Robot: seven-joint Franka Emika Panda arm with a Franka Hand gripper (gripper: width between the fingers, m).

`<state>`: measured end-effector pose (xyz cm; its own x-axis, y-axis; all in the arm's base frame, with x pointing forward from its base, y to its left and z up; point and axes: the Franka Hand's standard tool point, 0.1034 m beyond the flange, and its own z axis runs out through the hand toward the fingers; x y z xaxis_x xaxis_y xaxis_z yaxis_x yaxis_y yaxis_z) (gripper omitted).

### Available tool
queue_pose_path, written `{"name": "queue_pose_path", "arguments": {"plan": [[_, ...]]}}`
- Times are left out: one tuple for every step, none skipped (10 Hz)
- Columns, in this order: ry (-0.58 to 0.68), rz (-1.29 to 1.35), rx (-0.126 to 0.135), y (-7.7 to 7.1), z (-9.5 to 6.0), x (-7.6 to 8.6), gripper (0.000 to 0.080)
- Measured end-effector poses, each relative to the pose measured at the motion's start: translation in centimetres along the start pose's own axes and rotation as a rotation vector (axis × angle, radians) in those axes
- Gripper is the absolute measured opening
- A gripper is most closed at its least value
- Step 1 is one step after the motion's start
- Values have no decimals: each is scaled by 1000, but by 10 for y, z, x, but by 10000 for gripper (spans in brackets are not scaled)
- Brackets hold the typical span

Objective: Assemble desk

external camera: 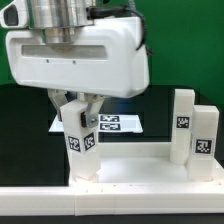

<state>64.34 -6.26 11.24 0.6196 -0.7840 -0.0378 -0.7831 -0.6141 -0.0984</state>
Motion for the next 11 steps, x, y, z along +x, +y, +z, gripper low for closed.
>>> {"name": "queue_pose_path", "arguments": {"plan": [[19,183,18,2,0,-2,288],[26,299,33,4,0,-3,291],[21,395,56,6,0,-3,292],[20,499,50,6,0,-5,292],[23,529,48,6,0,-5,292],[23,517,47,7,0,-5,306],[14,423,29,7,1,-7,306],[-29,263,-25,6,-1,-14,494],[-39,65,-43,-2,-6,-12,605],[-36,-125,-38,-3,-6,-12,636],[-34,-253,-35,3,-4,-14,636]]}}
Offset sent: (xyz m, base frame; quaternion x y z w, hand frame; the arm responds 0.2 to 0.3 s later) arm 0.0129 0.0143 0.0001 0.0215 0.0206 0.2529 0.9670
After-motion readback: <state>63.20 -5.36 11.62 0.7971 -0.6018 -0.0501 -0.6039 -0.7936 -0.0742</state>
